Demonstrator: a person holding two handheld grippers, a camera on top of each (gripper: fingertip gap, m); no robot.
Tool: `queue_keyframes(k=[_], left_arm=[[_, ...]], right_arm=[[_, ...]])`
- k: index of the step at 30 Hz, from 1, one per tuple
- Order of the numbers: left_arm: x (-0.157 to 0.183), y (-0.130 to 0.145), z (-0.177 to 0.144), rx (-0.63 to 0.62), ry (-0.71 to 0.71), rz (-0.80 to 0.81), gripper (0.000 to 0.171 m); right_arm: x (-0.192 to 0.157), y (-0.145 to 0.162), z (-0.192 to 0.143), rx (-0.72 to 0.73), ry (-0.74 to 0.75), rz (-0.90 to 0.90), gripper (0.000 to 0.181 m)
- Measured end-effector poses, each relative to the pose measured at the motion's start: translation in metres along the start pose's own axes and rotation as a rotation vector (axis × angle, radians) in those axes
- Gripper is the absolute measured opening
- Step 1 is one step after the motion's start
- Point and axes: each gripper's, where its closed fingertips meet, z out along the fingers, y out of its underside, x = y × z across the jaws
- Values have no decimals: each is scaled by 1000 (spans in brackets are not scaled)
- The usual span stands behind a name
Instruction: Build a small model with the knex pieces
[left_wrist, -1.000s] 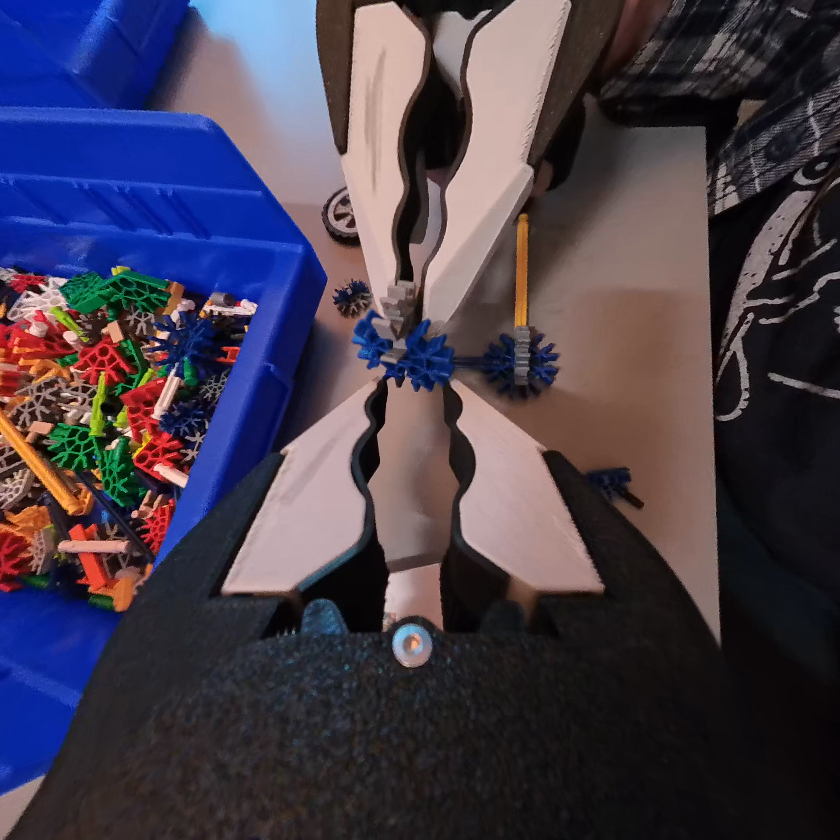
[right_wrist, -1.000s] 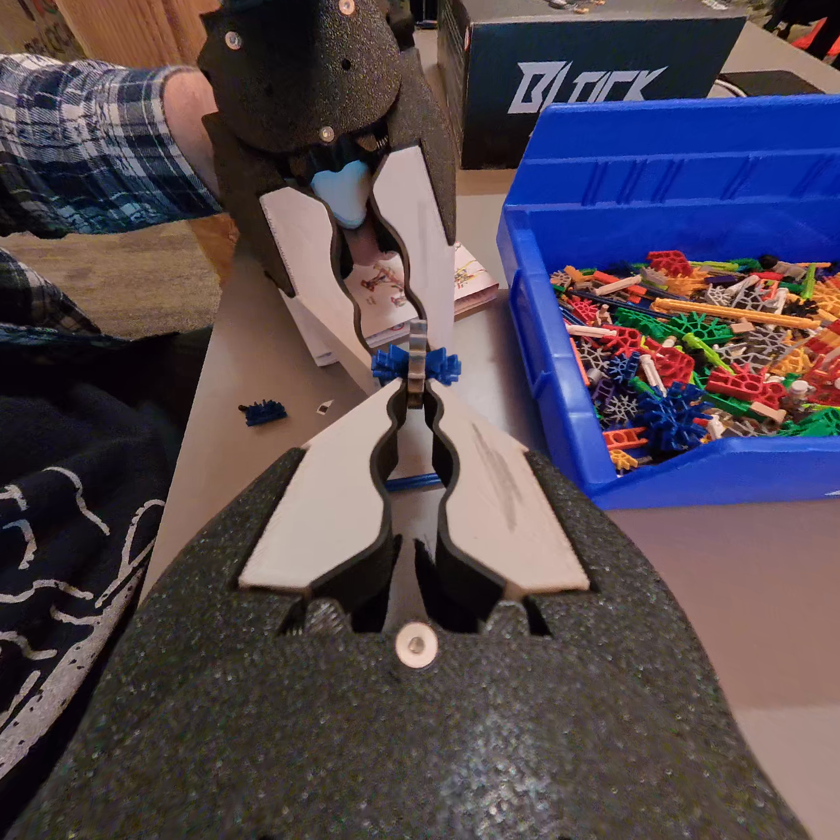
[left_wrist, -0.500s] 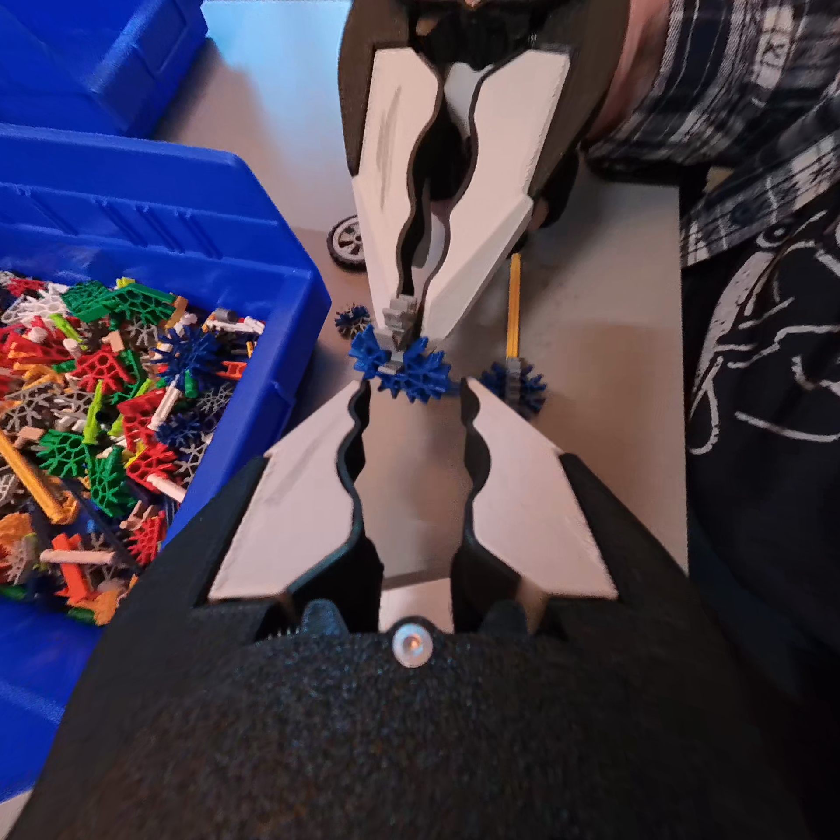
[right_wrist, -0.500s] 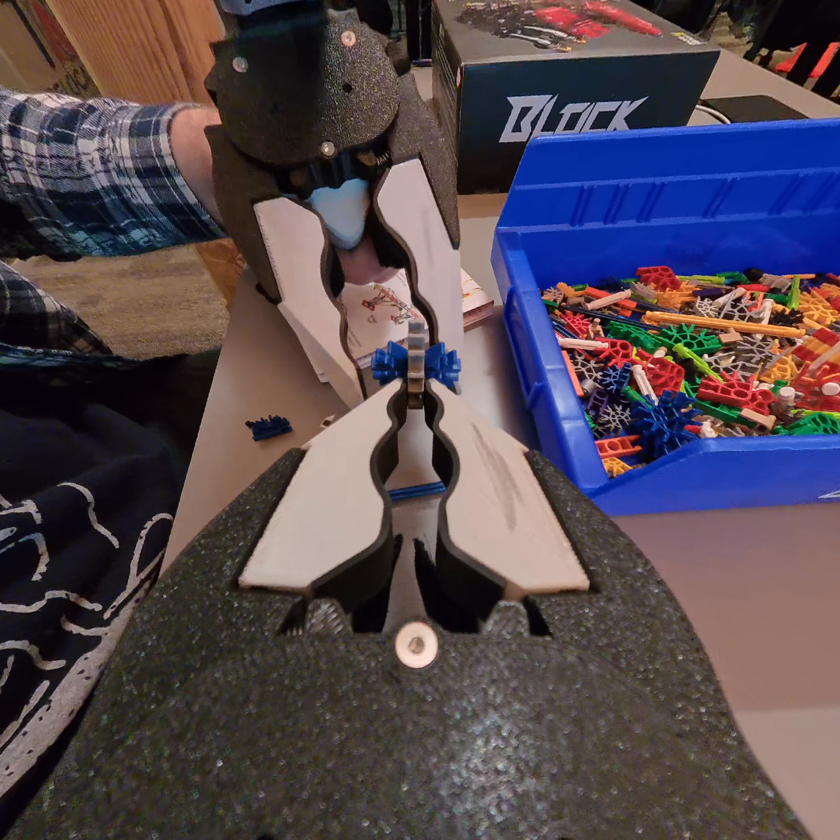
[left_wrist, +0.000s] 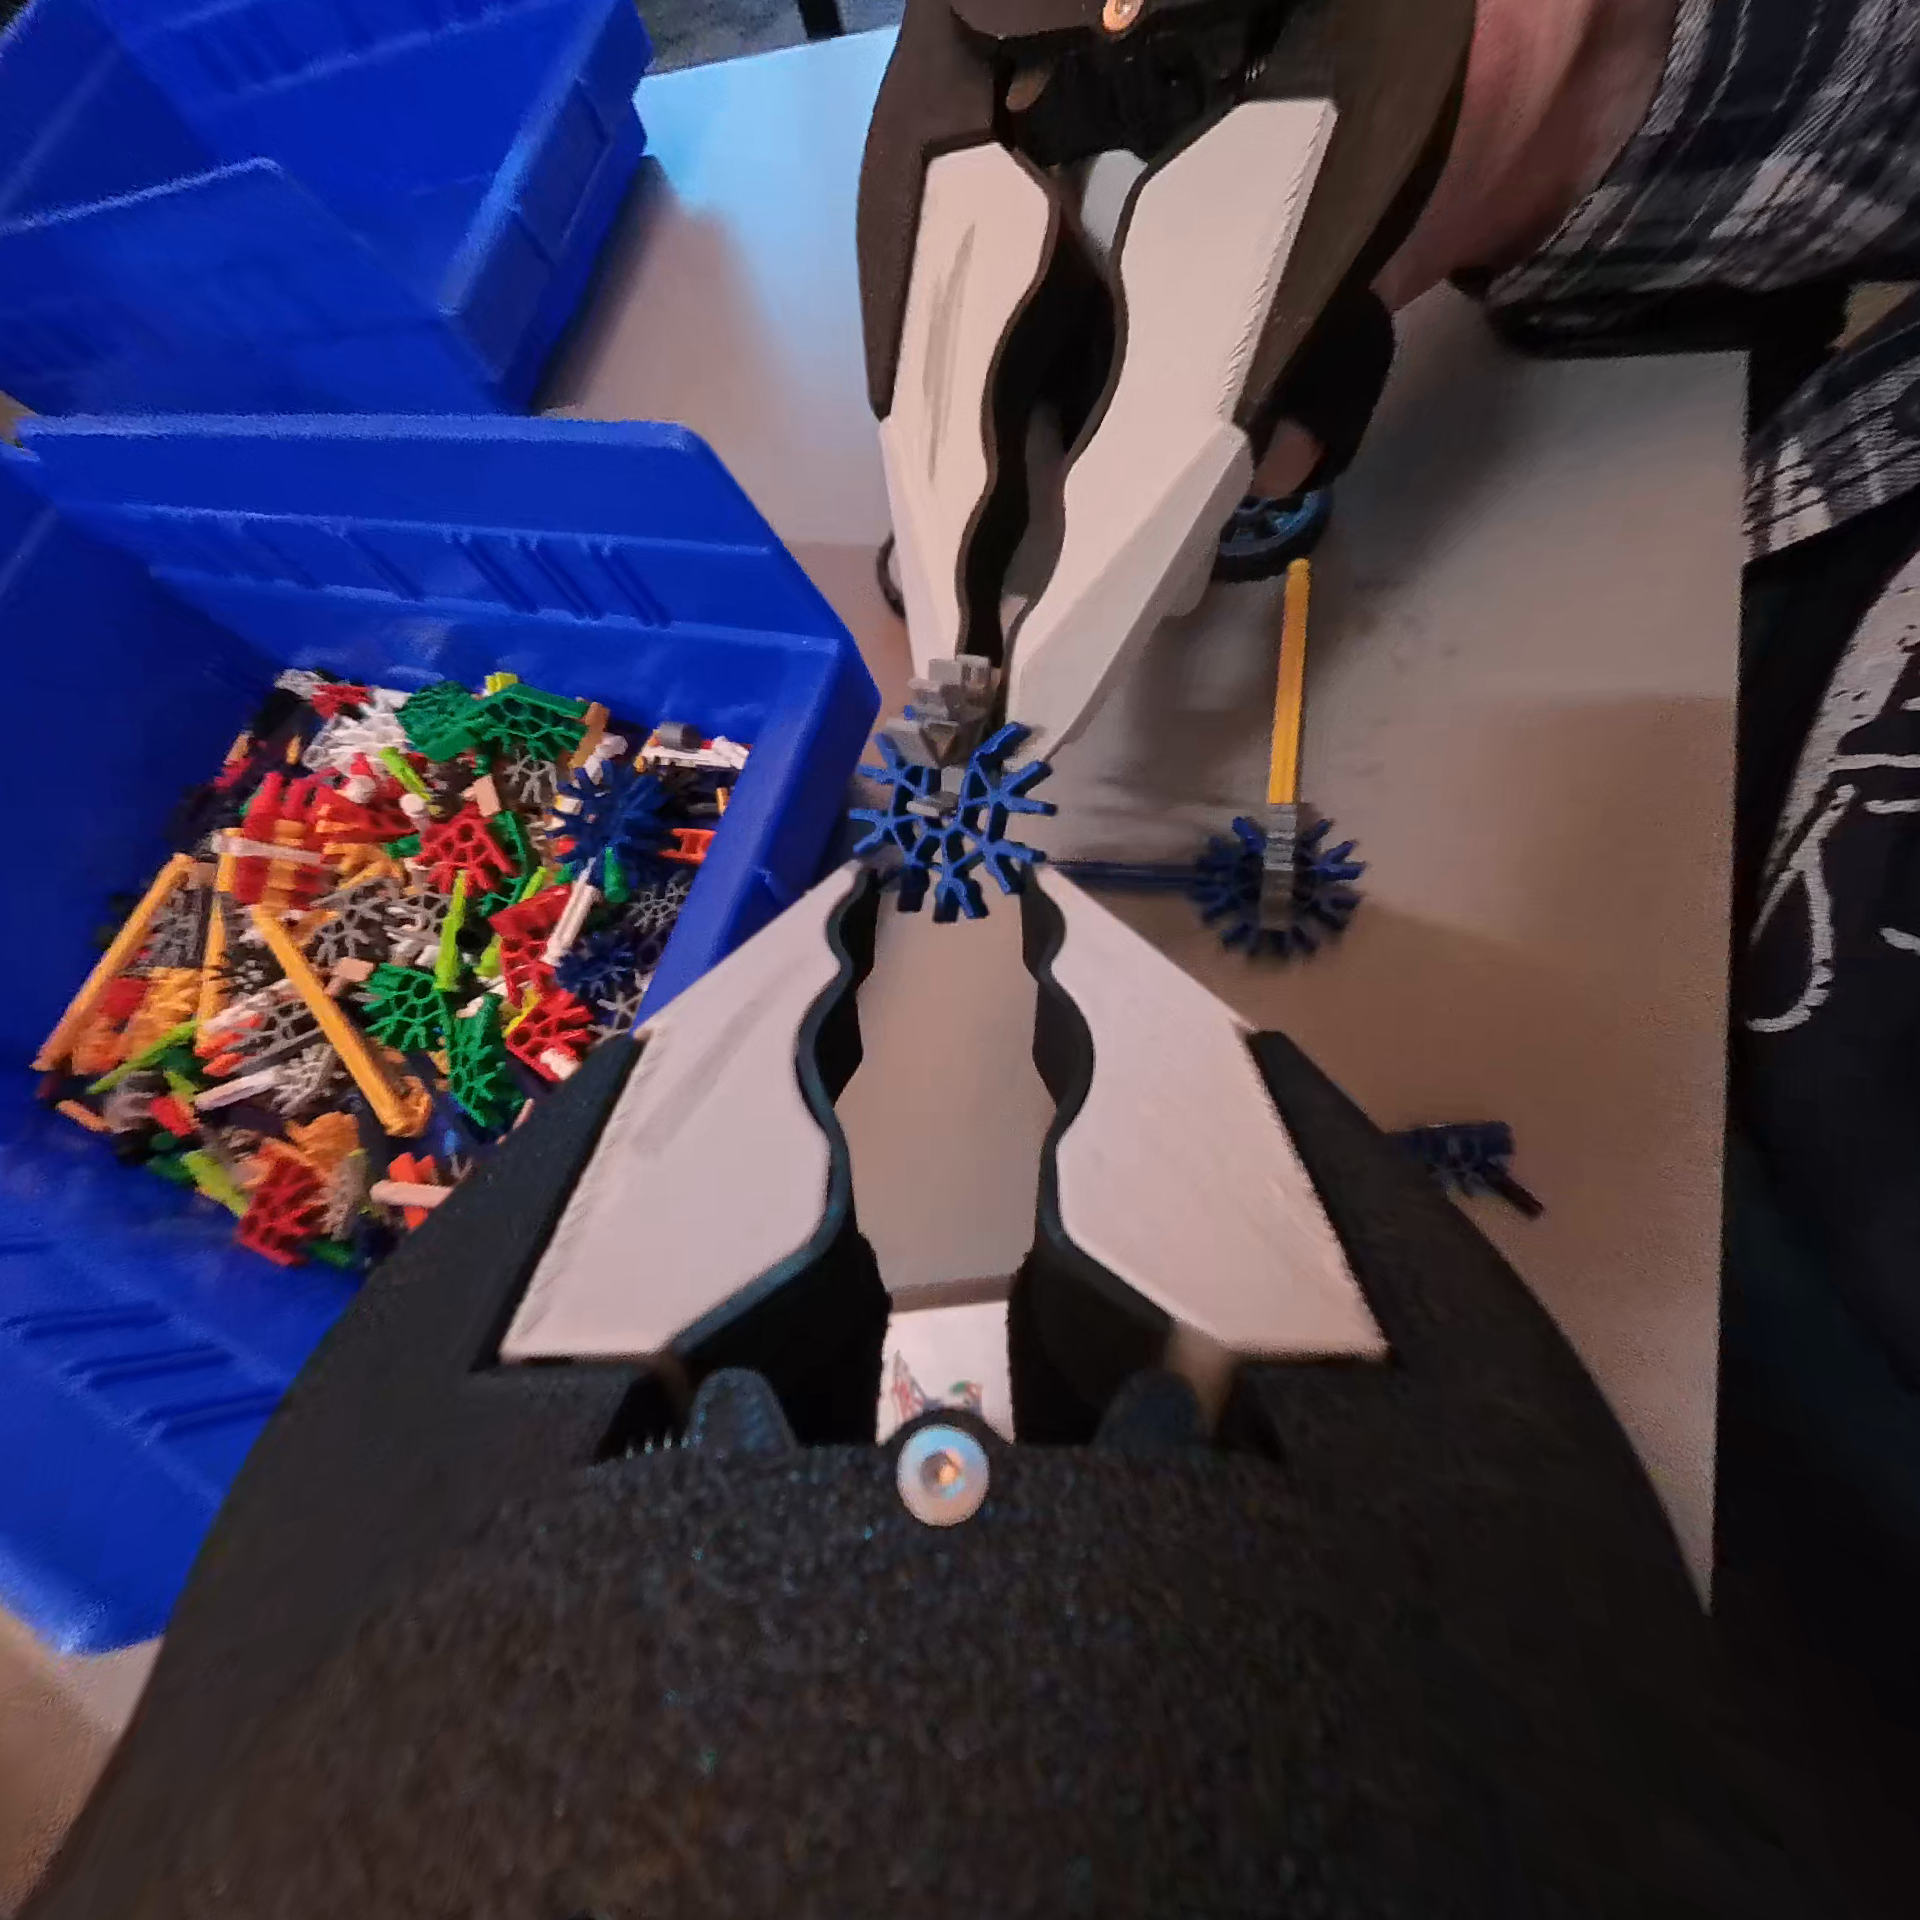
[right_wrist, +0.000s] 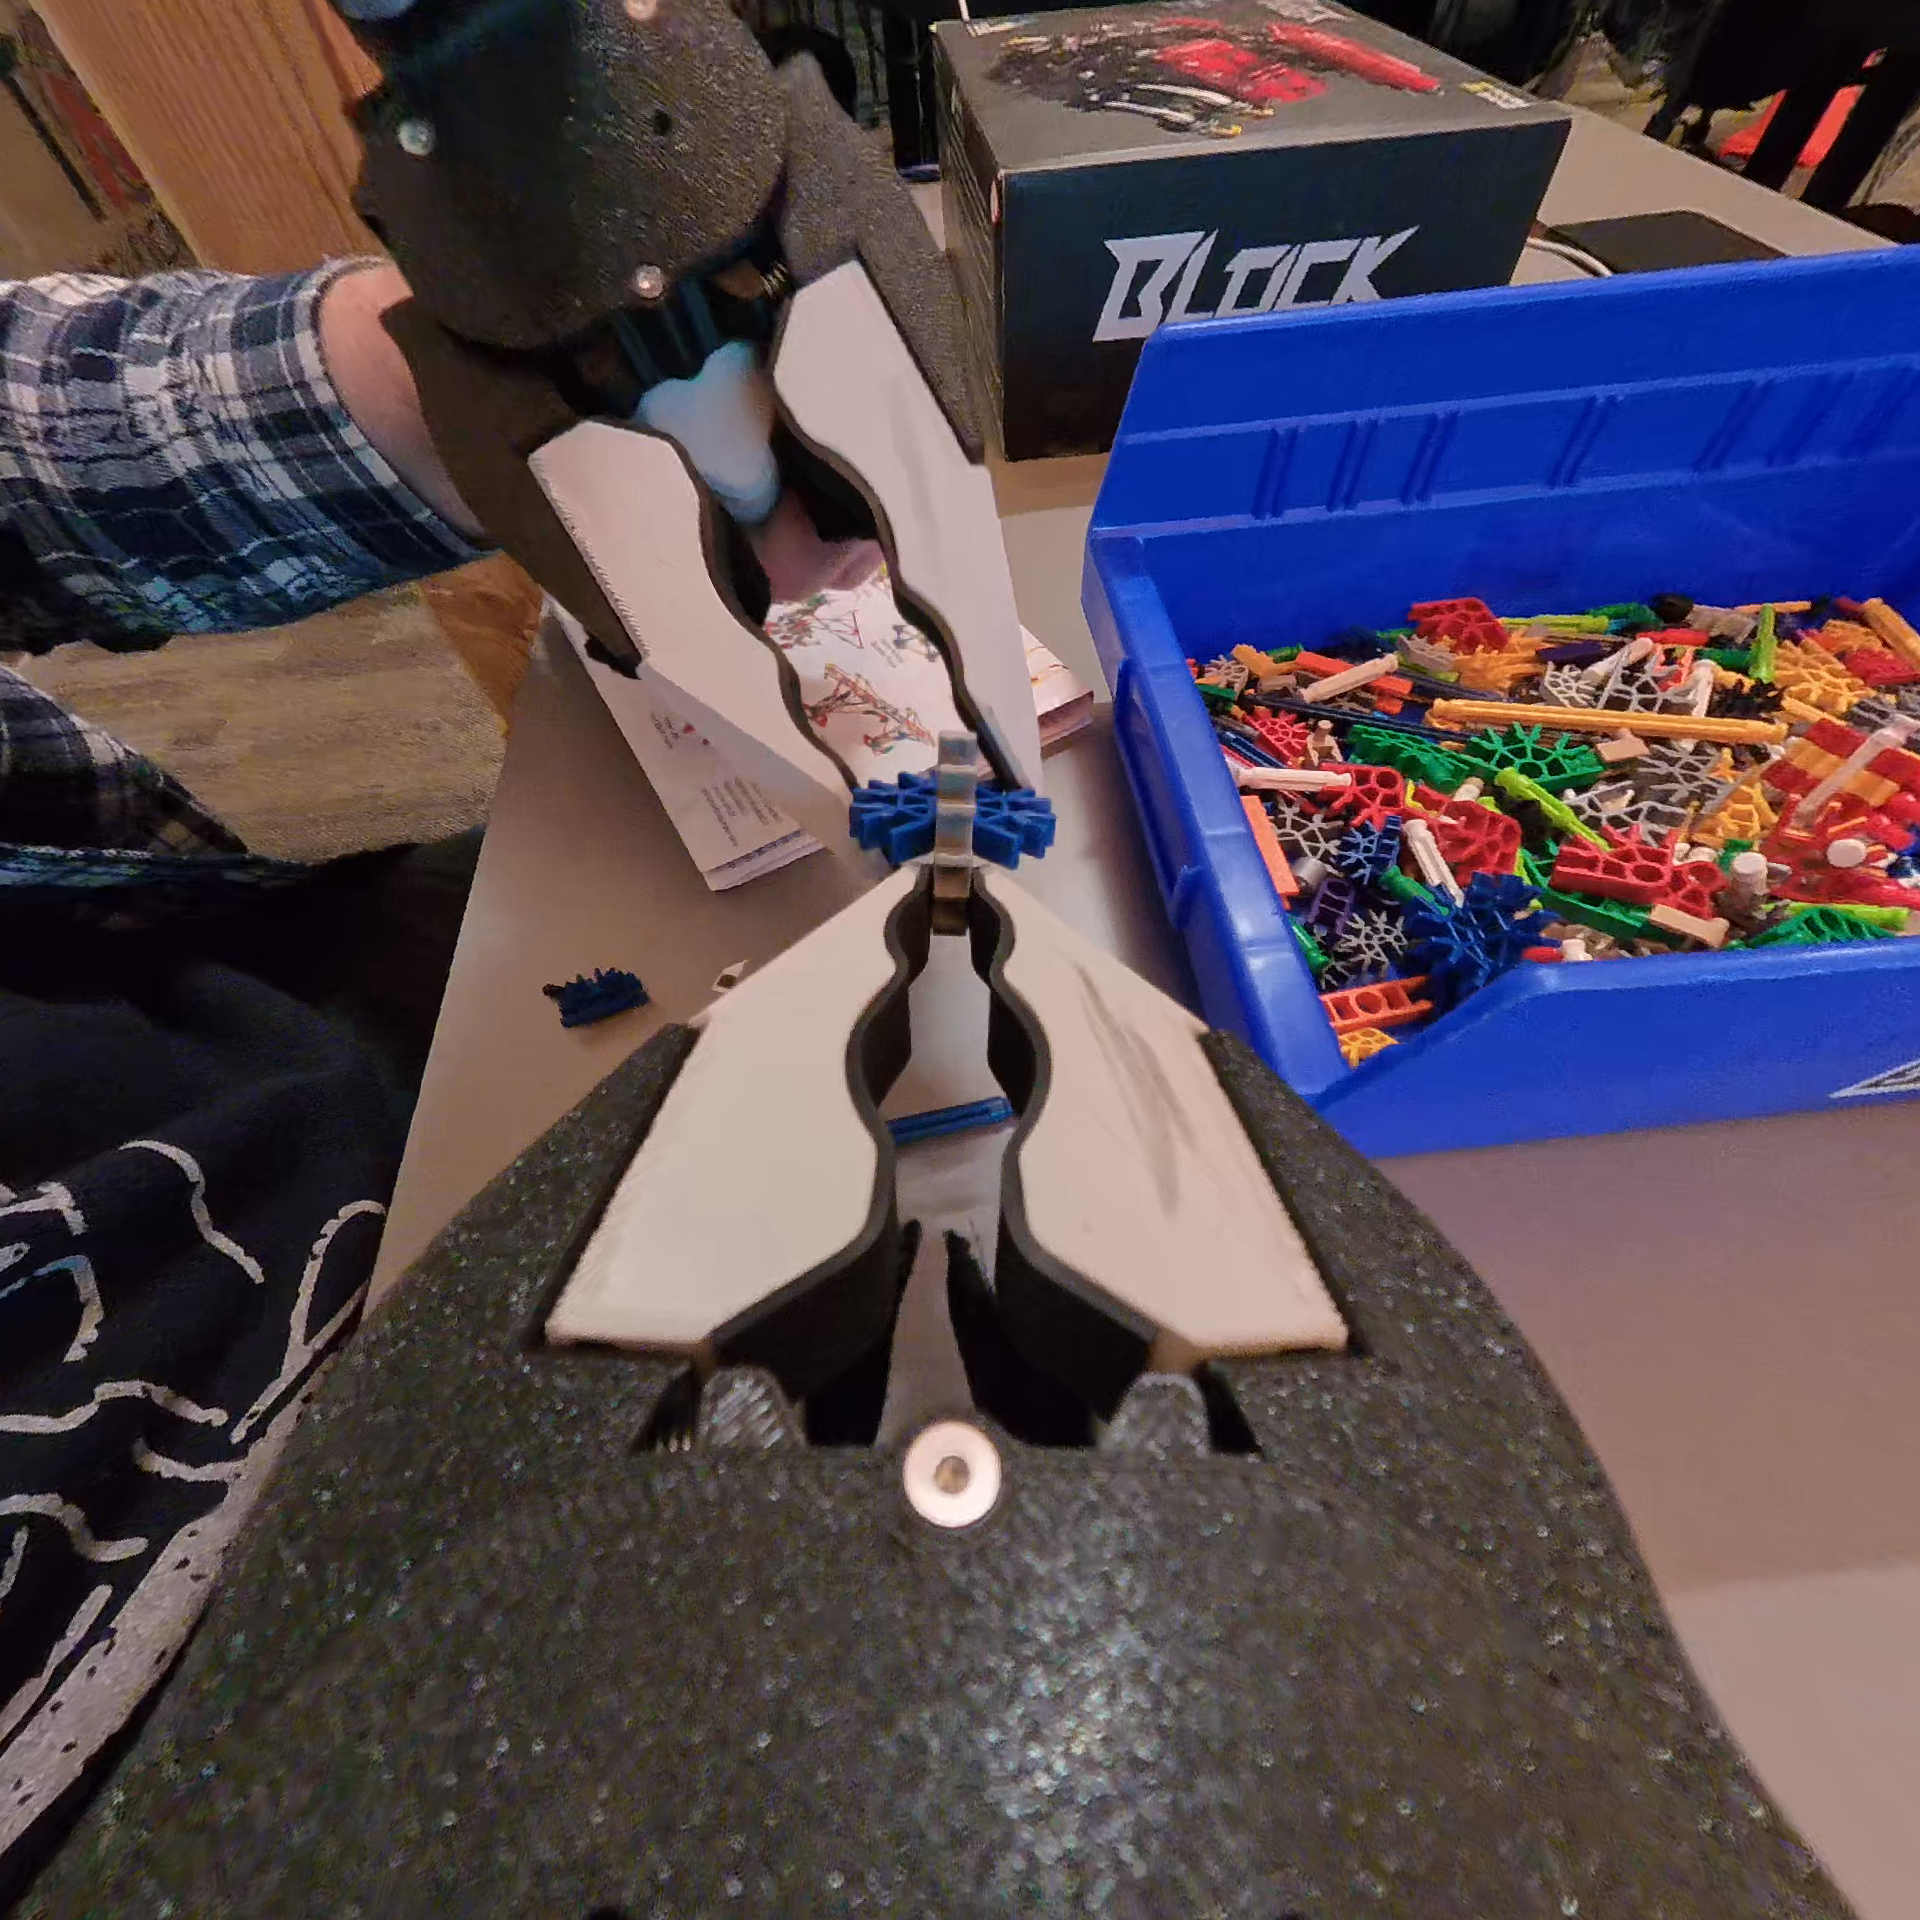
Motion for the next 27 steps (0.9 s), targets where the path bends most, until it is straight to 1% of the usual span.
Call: queue_keyframes(k=[4, 8, 14, 18, 23, 27], left_arm=[[-2, 4, 1, -79, -80, 119, 25], [-3, 5, -1, -121, -108, 160, 24], [-5, 1, -4, -118, -131, 194, 24], [-5, 3, -2, -117, -125, 183, 24], [-8, -3, -4, -72, -134, 154, 23], [-9, -2, -5, -82, -151, 184, 23]], right_arm=[[0, 2, 1, -15, 8, -11, 5], [0, 5, 2, -31, 14, -24, 5], [0, 2, 0, -20, 12, -24, 5], [0, 3, 1, -25, 12, -7, 5], [1, -3, -2, 18, -8, 47, 5], [2, -1, -2, 10, -6, 48, 5]])
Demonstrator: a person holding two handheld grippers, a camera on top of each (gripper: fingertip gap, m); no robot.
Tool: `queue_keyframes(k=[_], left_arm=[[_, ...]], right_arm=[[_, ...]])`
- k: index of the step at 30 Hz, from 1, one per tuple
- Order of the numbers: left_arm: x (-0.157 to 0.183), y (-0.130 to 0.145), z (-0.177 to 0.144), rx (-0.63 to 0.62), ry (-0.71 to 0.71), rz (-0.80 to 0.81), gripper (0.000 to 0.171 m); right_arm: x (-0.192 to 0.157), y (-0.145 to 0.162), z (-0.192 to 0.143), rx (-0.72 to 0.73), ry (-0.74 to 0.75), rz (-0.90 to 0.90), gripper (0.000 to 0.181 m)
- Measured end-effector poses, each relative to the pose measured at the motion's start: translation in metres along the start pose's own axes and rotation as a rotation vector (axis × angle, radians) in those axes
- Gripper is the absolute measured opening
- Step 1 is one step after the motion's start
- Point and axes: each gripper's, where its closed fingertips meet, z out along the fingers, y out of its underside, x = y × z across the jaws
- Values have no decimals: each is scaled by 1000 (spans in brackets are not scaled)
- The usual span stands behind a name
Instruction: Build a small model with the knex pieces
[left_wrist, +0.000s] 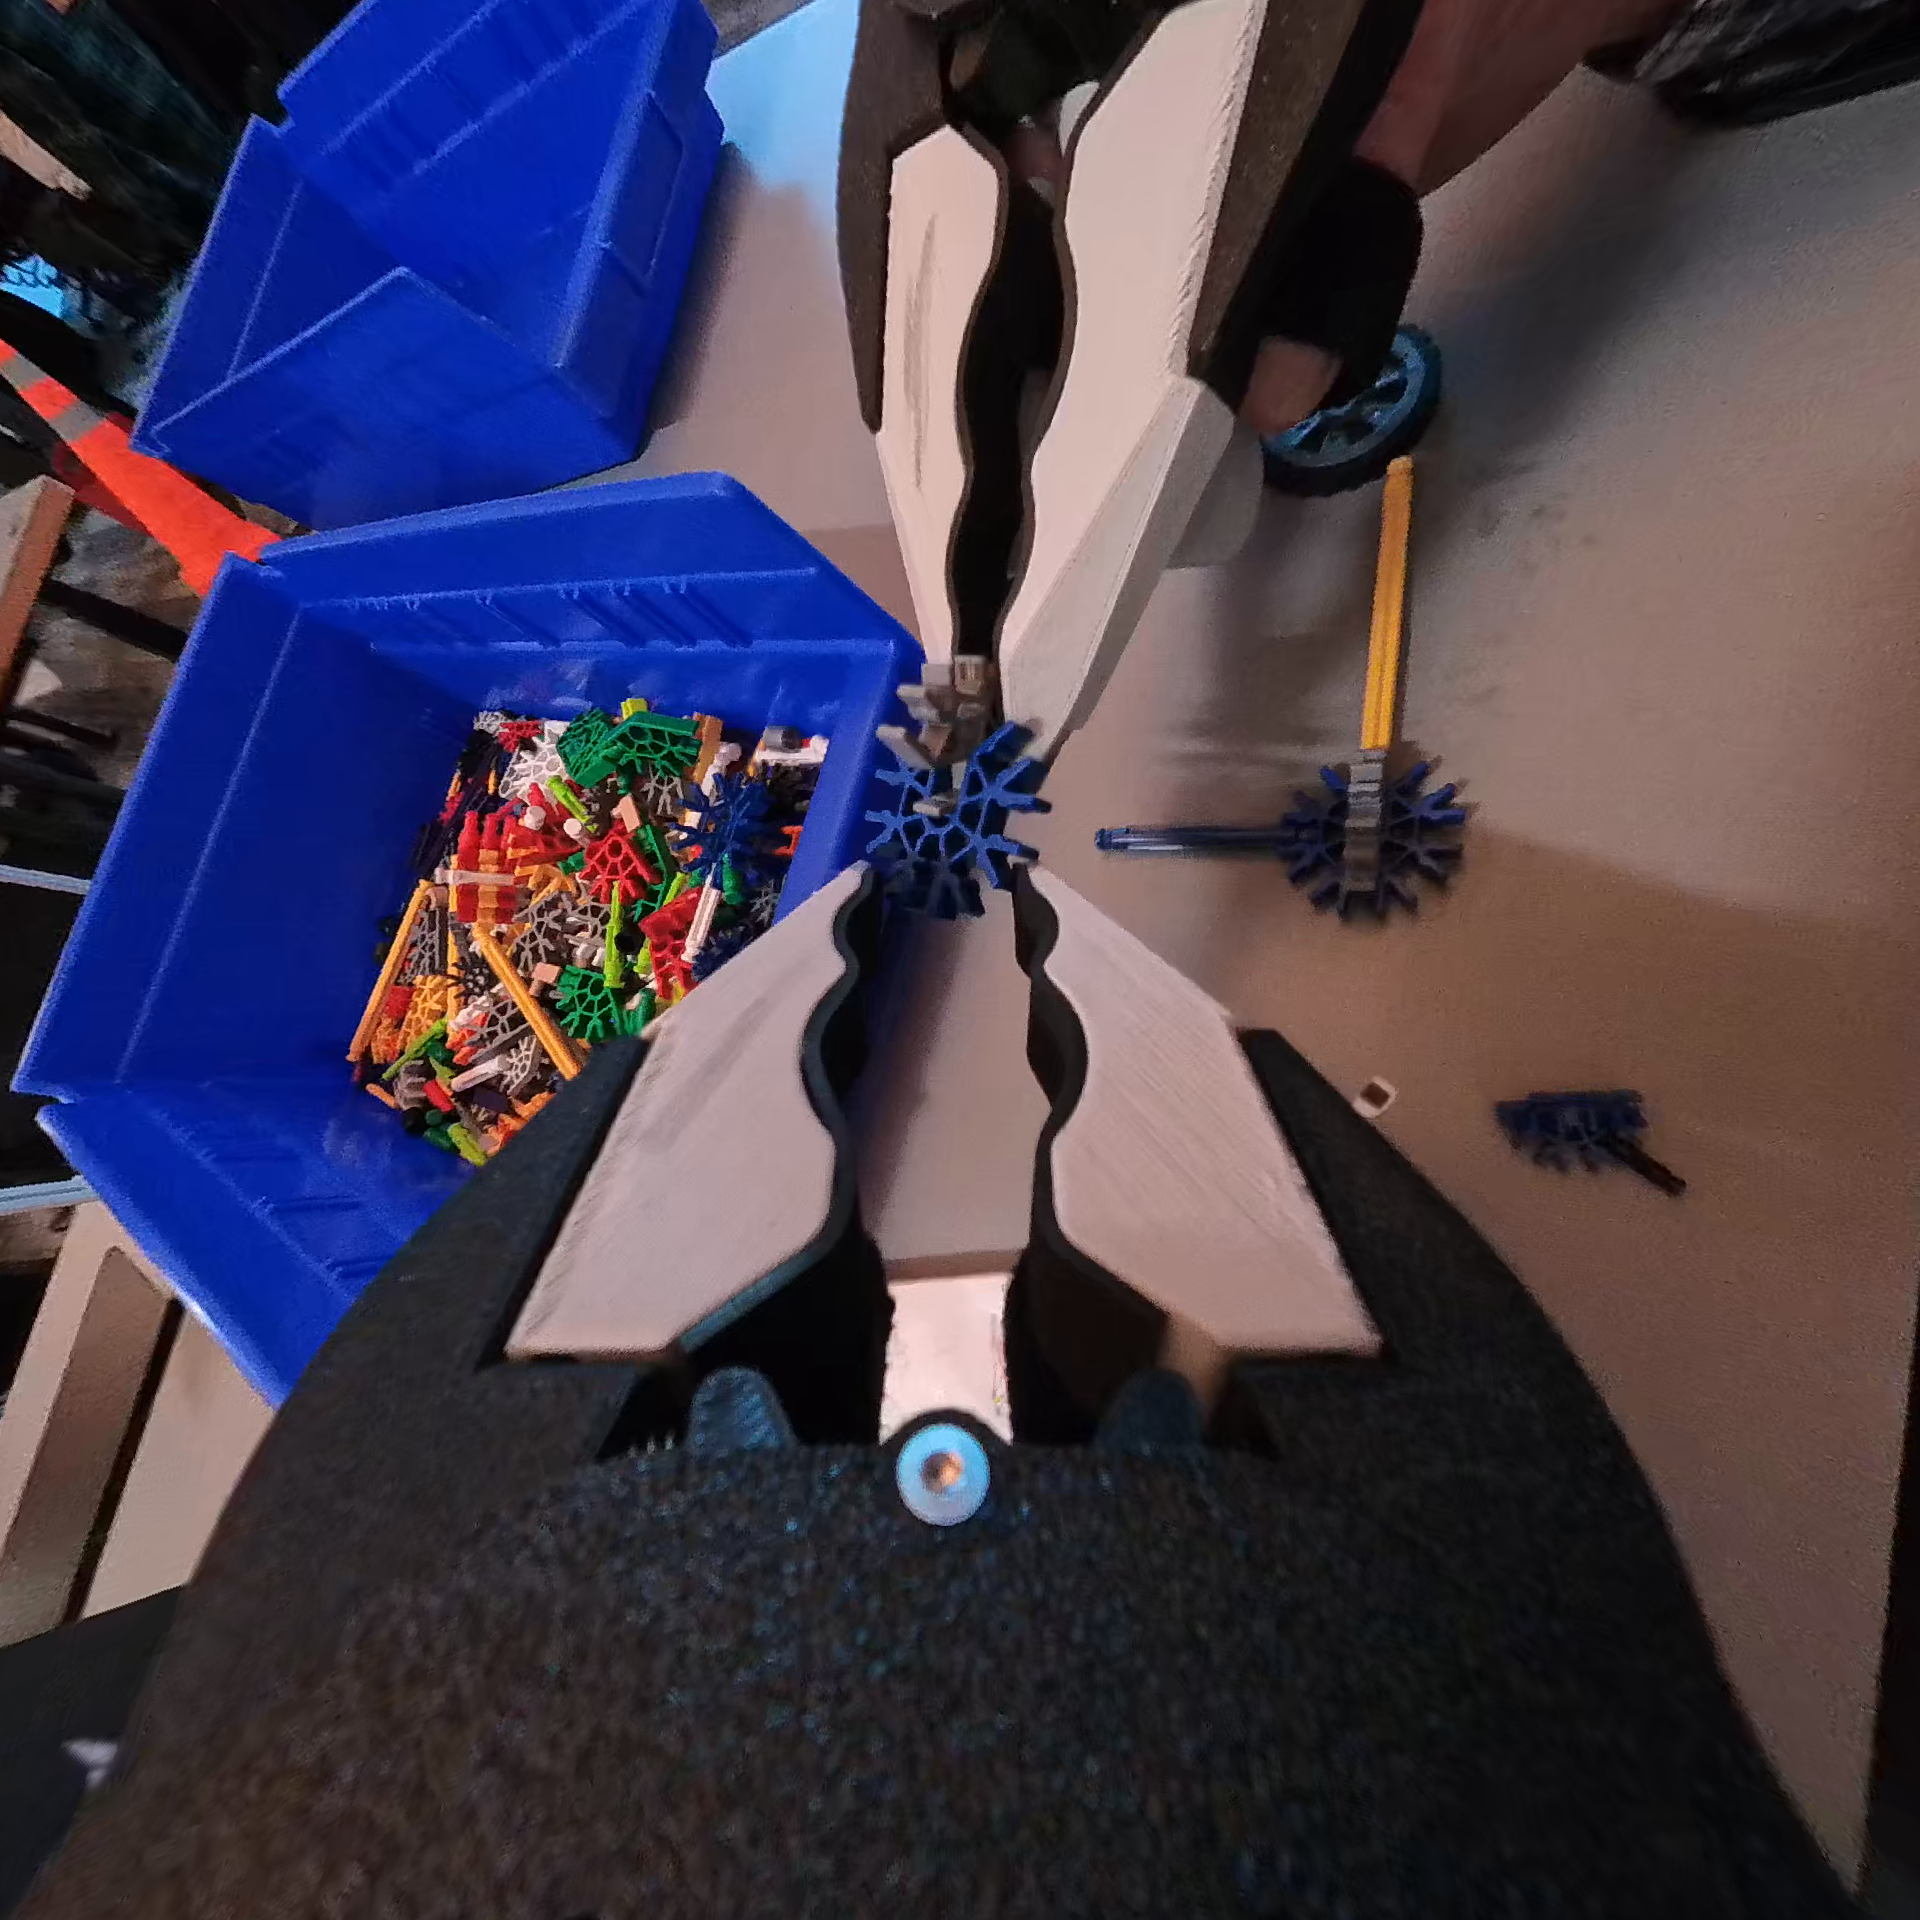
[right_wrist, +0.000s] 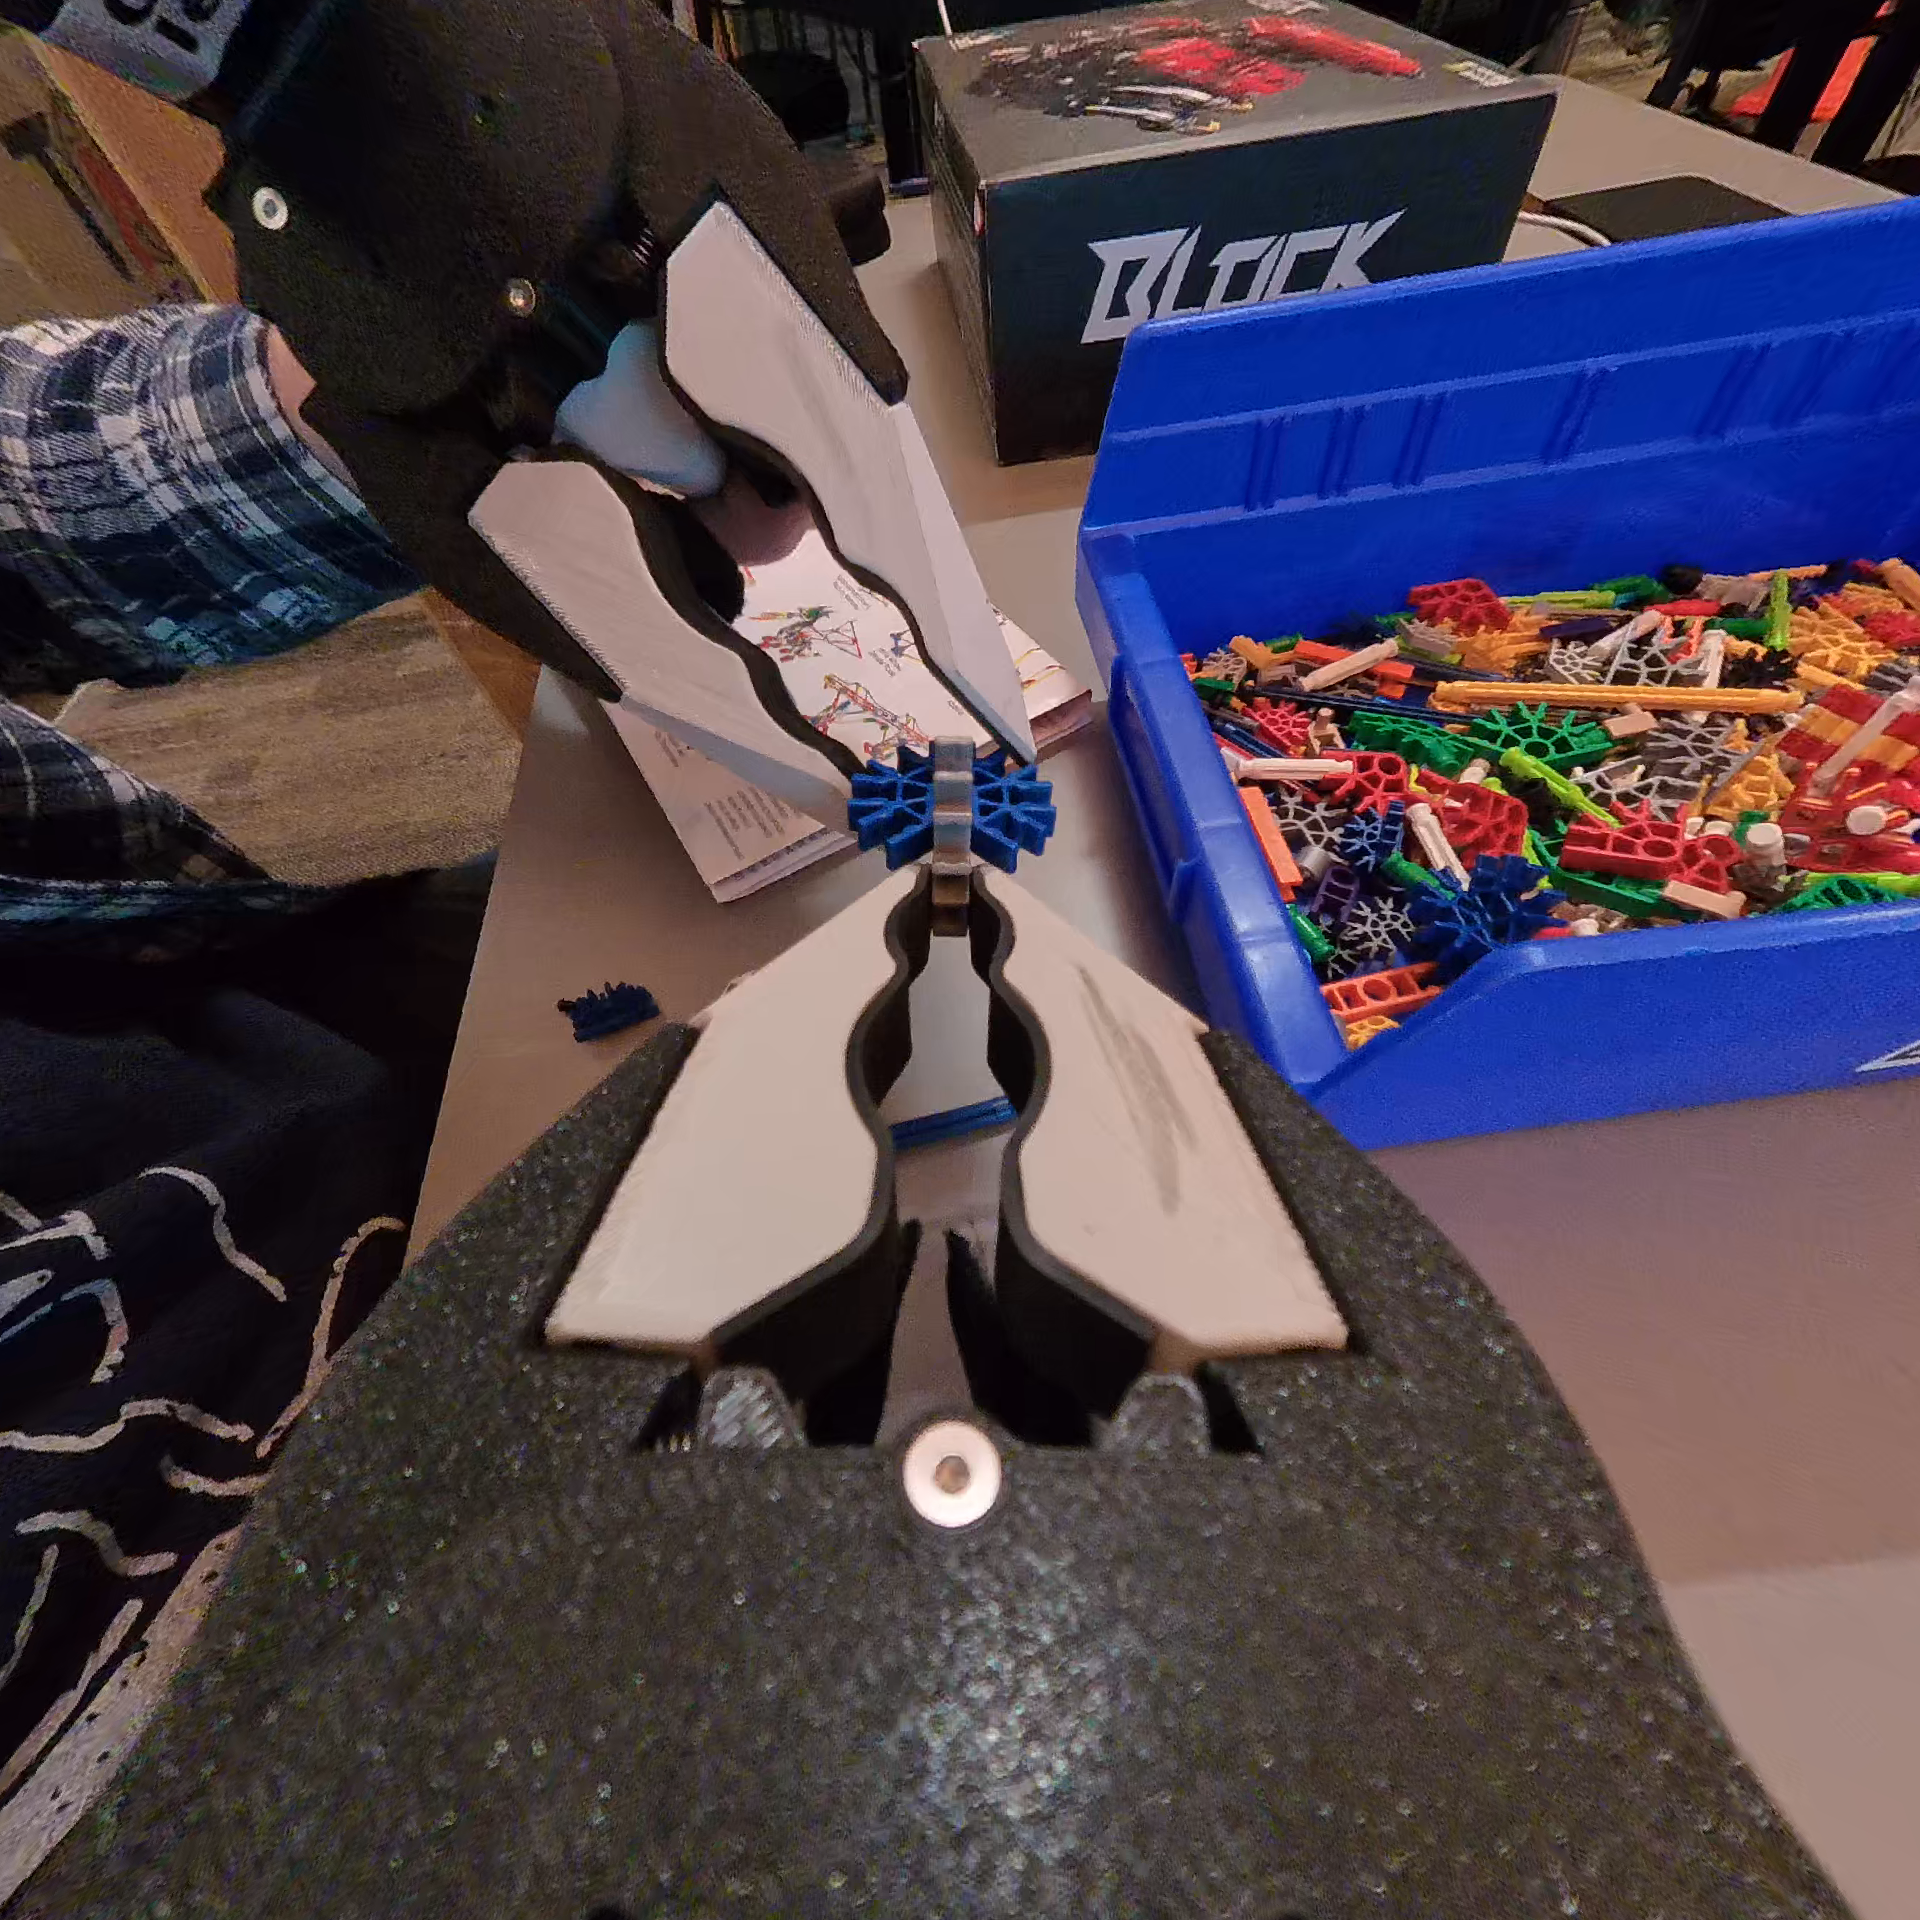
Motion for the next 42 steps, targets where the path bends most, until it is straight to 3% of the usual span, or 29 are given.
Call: queue_keyframes(k=[11, 17, 22, 28, 36, 40, 42], left_arm=[[-10, -6, -2, 25, -118, 24, 21], [-21, -14, -5, 72, -213, 1, 17], [-24, -19, -7, 133, -211, -81, 14], [-28, -21, -9, 83, -317, 52, 10], [-33, -27, -3, 157, -328, -139, 4], [-37, -31, -5, 118, -391, -33, 3], [-39, -34, -6, 132, -388, -65, 3]], right_arm=[[5, -7, -4, 37, 34, 3, 5], [9, -17, -9, 107, 31, 68, 5], [9, -24, -12, 149, 21, 96, 5], [10, -26, -13, 170, 9, 136, 5], [15, -35, -18, 240, 19, 193, 7], [17, -38, -21, 254, 25, 201, 6], [17, -40, -23, 272, 22, 213, 6]])
